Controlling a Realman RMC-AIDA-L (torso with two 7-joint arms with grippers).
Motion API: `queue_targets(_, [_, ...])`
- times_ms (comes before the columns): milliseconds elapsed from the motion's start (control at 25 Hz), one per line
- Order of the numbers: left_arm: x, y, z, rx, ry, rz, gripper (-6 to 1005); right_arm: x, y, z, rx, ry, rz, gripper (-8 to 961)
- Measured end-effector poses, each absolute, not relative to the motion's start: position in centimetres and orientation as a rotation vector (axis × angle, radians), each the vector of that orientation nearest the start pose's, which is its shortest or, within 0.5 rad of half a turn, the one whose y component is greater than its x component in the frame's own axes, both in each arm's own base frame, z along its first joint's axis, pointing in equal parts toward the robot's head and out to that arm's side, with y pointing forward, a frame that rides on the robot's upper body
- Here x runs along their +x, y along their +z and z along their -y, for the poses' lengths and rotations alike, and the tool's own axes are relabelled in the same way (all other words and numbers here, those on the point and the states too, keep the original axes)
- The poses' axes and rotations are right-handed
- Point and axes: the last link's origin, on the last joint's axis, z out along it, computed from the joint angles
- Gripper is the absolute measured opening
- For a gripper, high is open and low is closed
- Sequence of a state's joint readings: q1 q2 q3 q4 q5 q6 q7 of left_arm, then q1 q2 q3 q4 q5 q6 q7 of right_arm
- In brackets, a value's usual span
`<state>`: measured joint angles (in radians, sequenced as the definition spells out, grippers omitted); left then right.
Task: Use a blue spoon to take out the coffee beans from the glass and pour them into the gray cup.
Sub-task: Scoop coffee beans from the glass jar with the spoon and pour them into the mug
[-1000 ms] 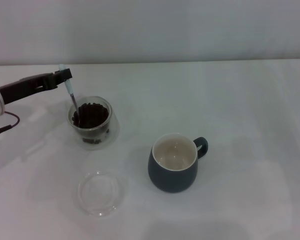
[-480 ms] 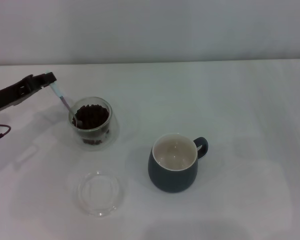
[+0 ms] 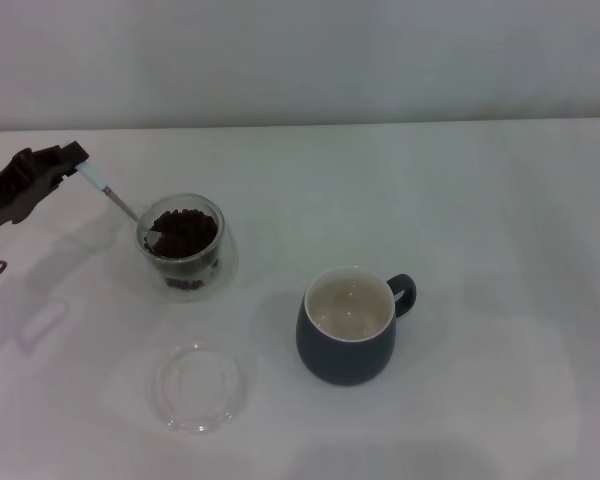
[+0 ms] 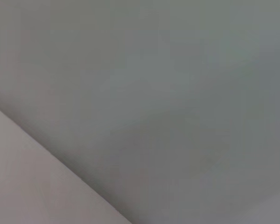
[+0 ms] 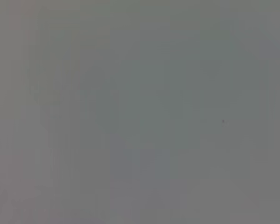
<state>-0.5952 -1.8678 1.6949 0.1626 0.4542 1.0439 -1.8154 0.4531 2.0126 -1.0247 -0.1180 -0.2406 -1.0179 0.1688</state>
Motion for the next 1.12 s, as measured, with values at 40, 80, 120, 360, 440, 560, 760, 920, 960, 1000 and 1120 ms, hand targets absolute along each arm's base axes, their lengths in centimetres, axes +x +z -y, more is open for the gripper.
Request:
queue_targets(40, [-30.8, 1.9, -38.7, -1.779, -1.149, 1.691, 132, 38.4, 6.4, -34.9, -1.408, 0.478, -0.554, 473])
queue_targets(80, [-30.9, 1.9, -38.6, -1.775, -1.156, 1.696, 132, 38.4, 6.4, -34.9, -1.408, 0.479, -0.555, 473])
queue_targets(120, [-30.9, 1.9, -38.5, -1.768, -1.167, 1.700, 132, 38.4, 6.4, -34.9, -1.408, 0.479, -0.555, 473])
queue_targets(360, [-31.3, 2.2, -38.0, -1.719, -1.224, 1.728, 133, 38.4, 6.4, -34.9, -1.407, 0.481, -0.556, 473])
queue_targets(440, [-31.6, 2.4, -37.8, -1.696, -1.242, 1.738, 133, 38.3, 6.4, -34.9, -1.408, 0.482, -0.555, 473])
queue_targets(560, [-32.0, 2.7, -37.4, -1.661, -1.265, 1.749, 133, 38.2, 6.4, -35.1, -1.409, 0.484, -0.556, 473])
queue_targets(760, [-32.5, 3.2, -36.7, -1.626, -1.318, 1.750, 133, 38.0, 6.2, -35.5, -1.417, 0.479, -0.561, 473])
queue_targets(920, [-32.1, 3.5, -36.5, -1.652, -1.351, 1.732, 133, 37.7, 6.1, -35.9, -1.425, 0.480, -0.557, 473])
queue_targets(960, [-31.9, 3.6, -36.5, -1.663, -1.364, 1.719, 134, 37.7, 6.1, -35.9, -1.426, 0.481, -0.556, 473])
queue_targets(1000, [-31.9, 3.7, -36.5, -1.670, -1.371, 1.711, 134, 37.6, 6.1, -36.0, -1.427, 0.482, -0.554, 473])
queue_targets(1120, [-31.5, 3.7, -36.4, -1.700, -1.385, 1.685, 134, 37.4, 6.0, -36.2, -1.430, 0.486, -0.550, 473])
